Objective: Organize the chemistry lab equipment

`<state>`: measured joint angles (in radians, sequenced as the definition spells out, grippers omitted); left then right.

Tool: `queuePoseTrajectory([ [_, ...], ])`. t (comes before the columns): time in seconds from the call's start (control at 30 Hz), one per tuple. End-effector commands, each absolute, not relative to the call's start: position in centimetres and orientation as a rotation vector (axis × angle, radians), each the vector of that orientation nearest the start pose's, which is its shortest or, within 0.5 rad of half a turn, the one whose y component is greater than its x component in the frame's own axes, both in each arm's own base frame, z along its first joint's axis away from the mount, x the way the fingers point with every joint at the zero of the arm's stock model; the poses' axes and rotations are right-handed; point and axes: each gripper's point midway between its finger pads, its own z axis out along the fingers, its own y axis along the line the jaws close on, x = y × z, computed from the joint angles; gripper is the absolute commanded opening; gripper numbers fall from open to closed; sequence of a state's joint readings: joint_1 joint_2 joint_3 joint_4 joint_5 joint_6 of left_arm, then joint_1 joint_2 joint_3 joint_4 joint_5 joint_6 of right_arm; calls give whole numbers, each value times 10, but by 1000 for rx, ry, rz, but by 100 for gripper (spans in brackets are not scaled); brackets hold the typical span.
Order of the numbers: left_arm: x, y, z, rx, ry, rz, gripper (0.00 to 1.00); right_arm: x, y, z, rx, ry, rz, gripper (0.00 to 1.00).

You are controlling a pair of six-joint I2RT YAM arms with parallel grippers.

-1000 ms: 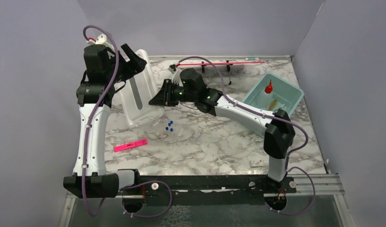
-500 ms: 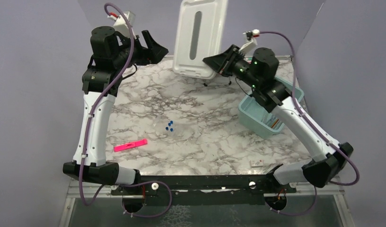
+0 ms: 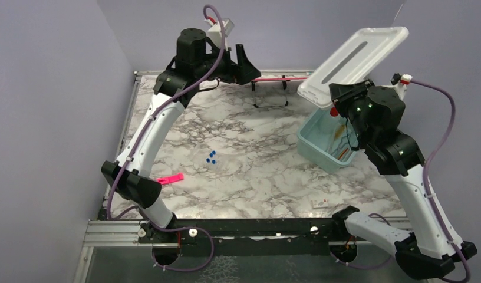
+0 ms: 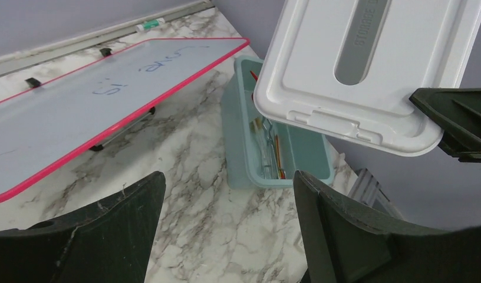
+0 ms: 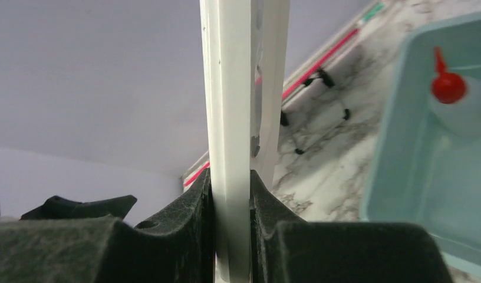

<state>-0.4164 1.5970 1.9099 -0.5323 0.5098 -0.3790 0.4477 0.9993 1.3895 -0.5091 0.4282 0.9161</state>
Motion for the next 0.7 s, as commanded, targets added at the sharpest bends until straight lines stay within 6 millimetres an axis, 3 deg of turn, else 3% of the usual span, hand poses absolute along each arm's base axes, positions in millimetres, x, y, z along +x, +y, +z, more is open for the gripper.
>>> queuePoseTrajectory([
  [0.0,371,-308,428,460,1806,-1072,82,271,36,401,974,1556,403,1],
  [0.1,370,-330,416,489,1834,-1111,82,254,29,387,1014,1592,385,1],
  [0.23,365,-354,403,515,1865,-1150,82,247,46,362,979,1693,456,1],
  [0.4,356,-379,383,547,1904,-1183,82,260,84,354,822,1744,619,1],
  [0.5,355,-388,368,541,1933,-1193,82,269,91,354,765,1736,631,1],
  [0.67,346,-404,346,559,1970,-1216,82,278,95,332,752,1777,596,1],
])
